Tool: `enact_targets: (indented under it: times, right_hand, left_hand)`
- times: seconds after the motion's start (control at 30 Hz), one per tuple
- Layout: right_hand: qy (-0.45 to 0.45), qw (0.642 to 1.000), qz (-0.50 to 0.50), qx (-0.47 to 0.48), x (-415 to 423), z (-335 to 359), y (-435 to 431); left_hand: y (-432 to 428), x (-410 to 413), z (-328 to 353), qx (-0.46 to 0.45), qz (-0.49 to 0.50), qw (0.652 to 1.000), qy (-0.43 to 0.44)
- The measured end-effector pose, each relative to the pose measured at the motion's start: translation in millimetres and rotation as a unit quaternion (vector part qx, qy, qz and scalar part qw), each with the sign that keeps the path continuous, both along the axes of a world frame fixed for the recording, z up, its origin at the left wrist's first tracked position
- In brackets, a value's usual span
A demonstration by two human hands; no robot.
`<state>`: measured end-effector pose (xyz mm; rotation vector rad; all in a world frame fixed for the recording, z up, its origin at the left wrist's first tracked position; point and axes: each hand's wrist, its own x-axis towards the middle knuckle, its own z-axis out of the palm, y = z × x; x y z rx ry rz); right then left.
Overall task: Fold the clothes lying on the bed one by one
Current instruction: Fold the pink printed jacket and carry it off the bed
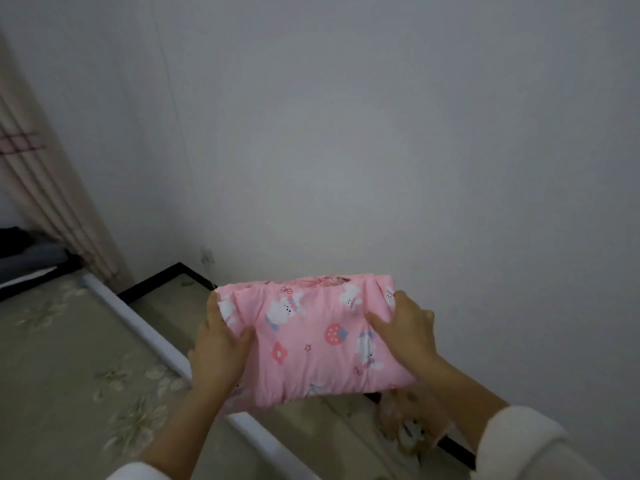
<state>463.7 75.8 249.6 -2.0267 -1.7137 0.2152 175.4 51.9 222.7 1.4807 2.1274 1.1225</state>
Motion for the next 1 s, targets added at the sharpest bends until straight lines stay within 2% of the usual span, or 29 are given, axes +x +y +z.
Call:
enact_targets:
  times: [0.27, 0.43, 0.6, 0.73, 0.9, 1.0]
  right_hand:
    - [-0.029, 0.989, 0.142, -0.014, 28, 3, 206]
    - [-0.026, 0.977, 0.207, -0.035, 8, 5, 298]
    - [-0.004, 0.959, 0.279, -0.045, -49, -2, 362]
    - [0.054, 0.942, 0.329, -0.044, -107, -12, 402]
    - [0.086, 0.920, 0.381, -0.030, -204, -8, 466]
    - [0.090, 0.915, 0.392, -0.038, -272, -9, 506]
  left_hand:
    - [149, 37, -13, -0.001, 0.122, 0.992, -0.022]
    - [206, 27, -14, -0.010, 0.170, 0.985, -0.022]
    - [235, -11, -17, -0.018, 0.250, 0.968, -0.024]
    - [256, -49, -16, -0.004, 0.306, 0.952, -0.020]
    - [298, -131, -17, -0.048, 0.335, 0.939, 0.052]
    - [324, -186, -16, -0.077, 0.321, 0.937, 0.116]
